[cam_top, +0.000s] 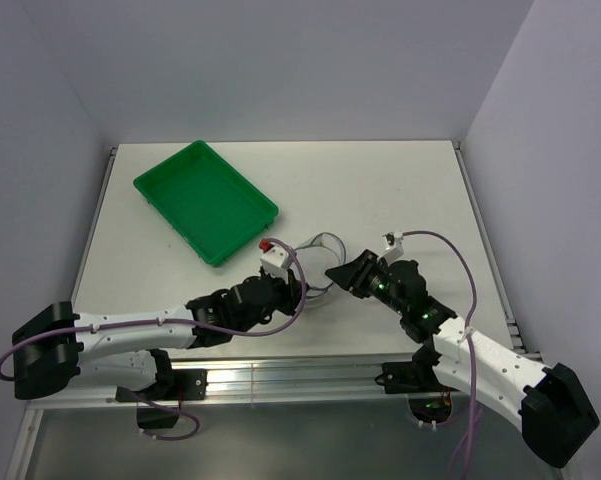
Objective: Place the bra in the laundry bag and zip it closed
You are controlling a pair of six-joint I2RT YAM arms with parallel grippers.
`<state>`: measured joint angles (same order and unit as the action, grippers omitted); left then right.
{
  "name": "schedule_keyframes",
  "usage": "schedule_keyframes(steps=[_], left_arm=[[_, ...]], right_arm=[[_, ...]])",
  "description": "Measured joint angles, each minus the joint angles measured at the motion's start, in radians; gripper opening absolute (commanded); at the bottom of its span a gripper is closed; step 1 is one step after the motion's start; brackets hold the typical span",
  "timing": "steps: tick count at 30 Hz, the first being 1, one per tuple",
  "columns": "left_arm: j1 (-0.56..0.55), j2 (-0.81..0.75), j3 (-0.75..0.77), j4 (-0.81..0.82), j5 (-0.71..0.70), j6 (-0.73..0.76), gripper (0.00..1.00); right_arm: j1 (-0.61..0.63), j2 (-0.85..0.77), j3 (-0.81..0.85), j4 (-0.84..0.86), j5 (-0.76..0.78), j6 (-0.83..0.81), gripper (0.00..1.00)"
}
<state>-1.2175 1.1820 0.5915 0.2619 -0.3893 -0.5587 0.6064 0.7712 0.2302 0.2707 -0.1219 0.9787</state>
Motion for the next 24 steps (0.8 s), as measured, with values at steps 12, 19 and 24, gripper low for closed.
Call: schedule_keyframes(steps=[12, 19, 24], left_arm=[[0.077, 0.074, 0.109, -0.053, 0.004, 0.055, 0.21], [-0.021, -0.016, 0.129, -0.141, -0.101, -0.010, 0.61], [-0.194, -0.092, 0.135, -0.197, -0.219, -0.131, 0.35]], right_arm=[[0.000, -0.062, -0.025, 0.054, 0.043, 0.071, 0.00], [0.000, -0.022, -0.055, 0.113, 0.062, 0.109, 0.00], [0.000, -0.009, -0.055, 0.156, 0.082, 0.132, 0.00]])
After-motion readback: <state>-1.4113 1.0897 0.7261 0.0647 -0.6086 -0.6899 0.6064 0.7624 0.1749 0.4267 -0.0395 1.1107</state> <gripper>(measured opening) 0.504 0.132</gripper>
